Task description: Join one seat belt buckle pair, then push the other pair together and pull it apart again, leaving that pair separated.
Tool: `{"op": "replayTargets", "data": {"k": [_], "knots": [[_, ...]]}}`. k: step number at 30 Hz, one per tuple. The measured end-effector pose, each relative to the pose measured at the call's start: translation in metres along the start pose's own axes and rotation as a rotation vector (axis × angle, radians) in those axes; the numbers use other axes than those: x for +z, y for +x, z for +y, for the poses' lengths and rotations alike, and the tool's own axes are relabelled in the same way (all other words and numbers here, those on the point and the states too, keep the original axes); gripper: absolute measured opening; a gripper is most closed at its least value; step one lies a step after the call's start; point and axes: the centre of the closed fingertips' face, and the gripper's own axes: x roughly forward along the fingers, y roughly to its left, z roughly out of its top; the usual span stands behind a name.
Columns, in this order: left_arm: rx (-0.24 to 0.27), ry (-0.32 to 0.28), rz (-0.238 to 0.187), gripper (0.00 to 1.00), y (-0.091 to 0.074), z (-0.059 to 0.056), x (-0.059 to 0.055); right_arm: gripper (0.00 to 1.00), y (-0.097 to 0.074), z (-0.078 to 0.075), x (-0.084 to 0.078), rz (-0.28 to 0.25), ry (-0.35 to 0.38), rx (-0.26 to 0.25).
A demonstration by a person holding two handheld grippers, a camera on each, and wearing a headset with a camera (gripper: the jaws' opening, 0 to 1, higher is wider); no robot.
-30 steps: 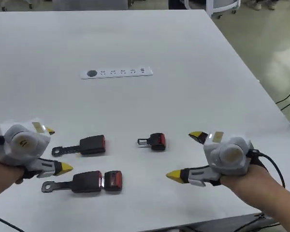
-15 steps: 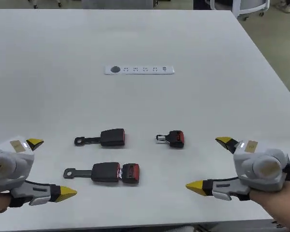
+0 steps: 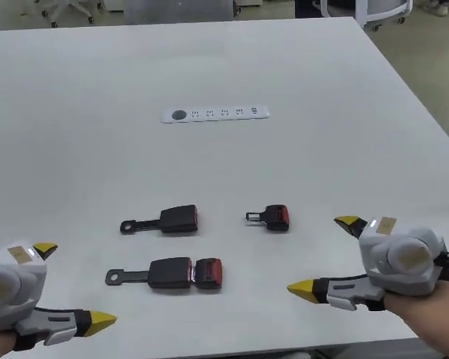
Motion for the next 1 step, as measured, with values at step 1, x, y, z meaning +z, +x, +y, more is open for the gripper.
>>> {"op": "replayTargets", "data": {"k": [1], "knots": [[0.002,-0.013,-0.003,1.0,-0.0019,0.0007,-0.0006,0.93,-0.0009,0.0004,-0.0013,0.005,-0.007,-0.001]]}}
